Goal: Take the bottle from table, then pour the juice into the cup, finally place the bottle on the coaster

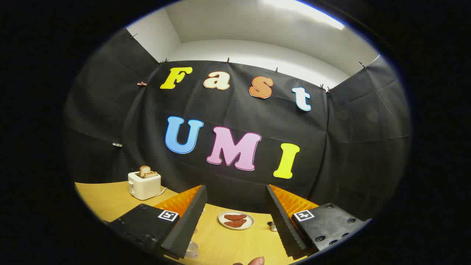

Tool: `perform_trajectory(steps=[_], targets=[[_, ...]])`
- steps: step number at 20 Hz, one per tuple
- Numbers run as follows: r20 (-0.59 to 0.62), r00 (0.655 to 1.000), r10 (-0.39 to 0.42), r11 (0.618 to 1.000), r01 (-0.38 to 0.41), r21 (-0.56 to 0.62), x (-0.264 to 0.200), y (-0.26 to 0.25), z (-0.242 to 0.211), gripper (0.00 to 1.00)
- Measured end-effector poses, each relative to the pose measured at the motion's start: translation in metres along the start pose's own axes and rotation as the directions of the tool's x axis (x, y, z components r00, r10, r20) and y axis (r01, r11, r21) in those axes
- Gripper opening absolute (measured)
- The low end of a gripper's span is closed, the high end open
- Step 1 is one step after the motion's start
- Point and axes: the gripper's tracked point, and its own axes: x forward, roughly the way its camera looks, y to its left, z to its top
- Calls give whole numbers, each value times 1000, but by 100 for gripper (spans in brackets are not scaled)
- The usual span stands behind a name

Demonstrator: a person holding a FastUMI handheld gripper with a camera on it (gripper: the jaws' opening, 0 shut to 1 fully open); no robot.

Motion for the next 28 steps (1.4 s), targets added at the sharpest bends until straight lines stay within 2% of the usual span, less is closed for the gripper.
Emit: perform_trajectory(steps=[16, 19, 23, 28], targets=[[-15, 1000, 18, 1000, -18, 22, -25, 17, -8, 97], [3, 999, 43, 997, -43, 65, -30, 30, -10, 97], [53, 994, 90, 994, -93, 56, -35, 49, -20, 97], [27, 991, 127, 990, -129, 61, -43, 77, -61, 97]])
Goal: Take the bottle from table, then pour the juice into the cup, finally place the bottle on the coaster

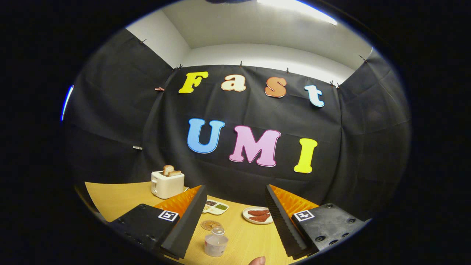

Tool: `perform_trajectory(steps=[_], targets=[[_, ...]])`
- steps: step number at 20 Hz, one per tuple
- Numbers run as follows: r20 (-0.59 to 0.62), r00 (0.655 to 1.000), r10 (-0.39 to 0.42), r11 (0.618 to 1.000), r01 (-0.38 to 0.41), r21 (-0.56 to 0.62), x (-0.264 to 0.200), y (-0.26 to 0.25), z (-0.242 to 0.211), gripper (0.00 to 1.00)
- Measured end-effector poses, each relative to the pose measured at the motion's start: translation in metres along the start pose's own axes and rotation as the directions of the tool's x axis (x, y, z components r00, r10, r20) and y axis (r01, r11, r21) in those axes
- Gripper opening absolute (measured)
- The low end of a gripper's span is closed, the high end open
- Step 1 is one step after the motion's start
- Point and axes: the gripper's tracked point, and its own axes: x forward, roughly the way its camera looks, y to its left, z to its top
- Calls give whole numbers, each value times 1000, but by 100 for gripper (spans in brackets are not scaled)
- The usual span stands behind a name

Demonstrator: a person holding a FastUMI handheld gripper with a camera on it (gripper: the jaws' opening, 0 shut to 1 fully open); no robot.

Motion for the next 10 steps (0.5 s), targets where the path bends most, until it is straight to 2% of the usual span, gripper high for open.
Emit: perform_trajectory(steps=[4, 10], targets=[[-59, 998, -1, 999, 3, 33, 1, 18, -50, 97], [-159, 984, -86, 993, 98, 73, 7, 24, -128, 97]])
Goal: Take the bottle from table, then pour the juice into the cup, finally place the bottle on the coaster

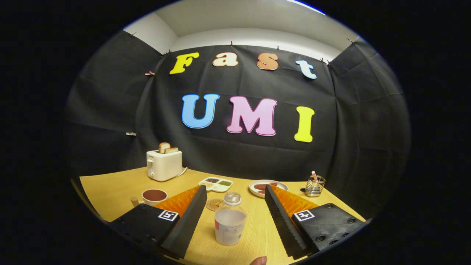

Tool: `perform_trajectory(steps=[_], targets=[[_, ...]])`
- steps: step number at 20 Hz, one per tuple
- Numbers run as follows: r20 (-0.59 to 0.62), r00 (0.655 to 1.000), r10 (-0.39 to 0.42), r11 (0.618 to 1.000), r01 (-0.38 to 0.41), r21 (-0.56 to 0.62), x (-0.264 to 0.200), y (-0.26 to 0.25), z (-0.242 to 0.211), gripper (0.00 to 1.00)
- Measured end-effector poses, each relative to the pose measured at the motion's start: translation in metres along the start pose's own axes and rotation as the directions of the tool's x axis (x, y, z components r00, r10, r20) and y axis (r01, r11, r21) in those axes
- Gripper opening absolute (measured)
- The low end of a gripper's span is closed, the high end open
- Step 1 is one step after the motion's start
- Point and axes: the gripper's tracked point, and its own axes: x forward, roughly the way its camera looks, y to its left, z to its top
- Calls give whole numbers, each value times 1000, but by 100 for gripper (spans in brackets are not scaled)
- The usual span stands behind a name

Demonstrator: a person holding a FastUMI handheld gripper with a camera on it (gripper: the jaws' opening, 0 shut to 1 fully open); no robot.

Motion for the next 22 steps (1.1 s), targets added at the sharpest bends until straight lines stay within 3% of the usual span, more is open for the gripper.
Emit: perform_trajectory(steps=[5, 14, 15, 16, 17, 22], targets=[[-51, 998, -27, 999, 29, 38, 11, 8, -49, 97], [-109, 987, -122, 990, 129, 57, 27, 8, -93, 97], [-118, 985, -126, 990, 133, 57, 29, 7, -97, 96], [-126, 984, -127, 989, 136, 64, 30, 7, -98, 84], [-134, 982, -132, 987, 143, 75, 32, 7, -97, 78], [-154, 975, -160, 985, 168, 40, 34, 2, -55, 73]])
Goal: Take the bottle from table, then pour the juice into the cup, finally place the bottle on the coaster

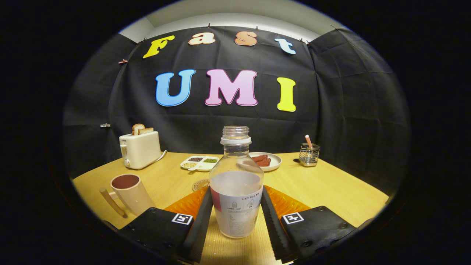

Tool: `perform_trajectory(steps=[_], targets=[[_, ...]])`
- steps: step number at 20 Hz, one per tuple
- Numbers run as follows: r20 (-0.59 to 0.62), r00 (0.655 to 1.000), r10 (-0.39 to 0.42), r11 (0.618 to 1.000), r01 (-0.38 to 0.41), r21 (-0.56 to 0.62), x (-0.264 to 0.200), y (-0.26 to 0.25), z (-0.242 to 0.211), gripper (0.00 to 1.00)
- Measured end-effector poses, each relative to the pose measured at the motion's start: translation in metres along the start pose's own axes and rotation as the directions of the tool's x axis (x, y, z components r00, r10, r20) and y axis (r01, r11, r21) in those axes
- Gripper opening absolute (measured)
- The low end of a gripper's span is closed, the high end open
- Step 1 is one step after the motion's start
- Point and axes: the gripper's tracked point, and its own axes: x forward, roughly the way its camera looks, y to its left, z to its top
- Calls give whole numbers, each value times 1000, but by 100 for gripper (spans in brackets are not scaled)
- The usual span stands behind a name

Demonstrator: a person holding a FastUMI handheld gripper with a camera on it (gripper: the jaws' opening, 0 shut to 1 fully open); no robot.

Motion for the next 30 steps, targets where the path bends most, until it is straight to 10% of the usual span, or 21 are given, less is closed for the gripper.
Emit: perform_trajectory(steps=[9, 19, 30], targets=[[46, 995, 88, 953, -70, -295, -7, 38, 104, 72], [-44, 994, 104, 813, -110, -572, -6, 81, 98, 72], [-51, 988, 146, 565, -125, -815, 7, 109, 87, 72]])
